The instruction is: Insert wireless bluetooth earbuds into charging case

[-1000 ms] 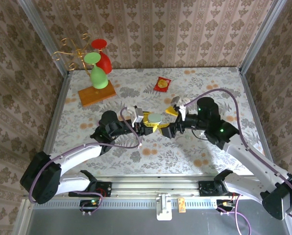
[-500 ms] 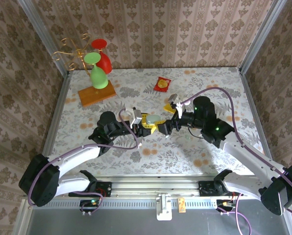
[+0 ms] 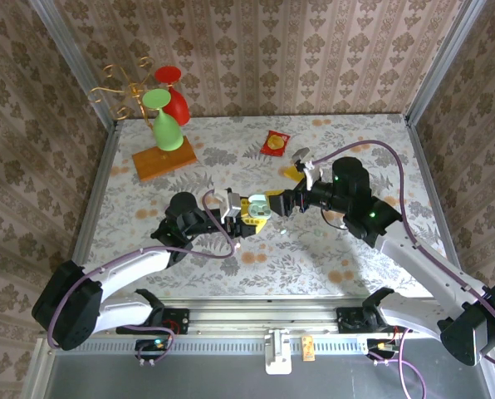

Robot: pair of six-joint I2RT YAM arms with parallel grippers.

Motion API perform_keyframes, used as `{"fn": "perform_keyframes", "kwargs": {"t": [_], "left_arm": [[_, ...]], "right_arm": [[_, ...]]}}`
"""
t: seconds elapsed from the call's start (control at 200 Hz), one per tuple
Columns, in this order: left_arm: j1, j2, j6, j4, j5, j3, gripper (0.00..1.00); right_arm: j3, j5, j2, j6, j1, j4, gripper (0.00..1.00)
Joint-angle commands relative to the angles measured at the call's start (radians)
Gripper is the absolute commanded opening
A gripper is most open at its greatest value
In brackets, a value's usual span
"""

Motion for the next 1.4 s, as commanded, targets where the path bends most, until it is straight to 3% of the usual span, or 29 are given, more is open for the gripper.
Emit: {"fn": "perform_keyframes", "kwargs": {"t": [0.0,0.16,0.32,0.57,0.665,0.85,1.075,1.155,1.29,1.395], "left_arm": [[0.009,0.016,-0.012,0.094,0.017,-0.019,0.25],[0.022,0.048,-0.052,0.161,-0.008,-0.026,0.25],[0.036,0.079,-0.081,0.216,-0.019,-0.033,0.25],[0.081,0.078,-0.105,0.275,-0.049,-0.068,0.25],[0.096,0.063,-0.105,0.277,-0.050,-0.081,0.25],[0.104,0.040,-0.100,0.270,-0.046,-0.102,0.25],[0.104,0.028,-0.110,0.286,-0.045,-0.116,0.25],[0.104,0.015,-0.105,0.265,-0.046,-0.116,0.25],[0.104,-0.019,-0.094,0.234,-0.057,-0.124,0.25],[0.104,-0.050,-0.080,0.200,-0.063,-0.130,0.25]], "right_arm": [[0.018,-0.092,-0.034,-0.027,-0.006,-0.022,0.98],[-0.013,-0.124,-0.097,0.003,-0.005,0.023,1.00],[-0.050,-0.070,-0.159,0.049,-0.005,0.025,1.00],[-0.104,0.242,-0.214,0.189,-0.028,-0.116,1.00],[-0.129,0.308,-0.204,0.264,-0.060,-0.181,1.00],[-0.153,0.365,-0.109,0.368,-0.094,-0.326,0.96],[-0.154,0.434,0.070,0.357,-0.139,-0.419,0.76],[-0.108,0.520,0.161,0.321,-0.130,-0.501,0.69],[-0.032,0.727,0.274,0.297,-0.064,-0.624,0.65],[0.022,0.805,0.370,0.293,-0.028,-0.699,0.61]]}}
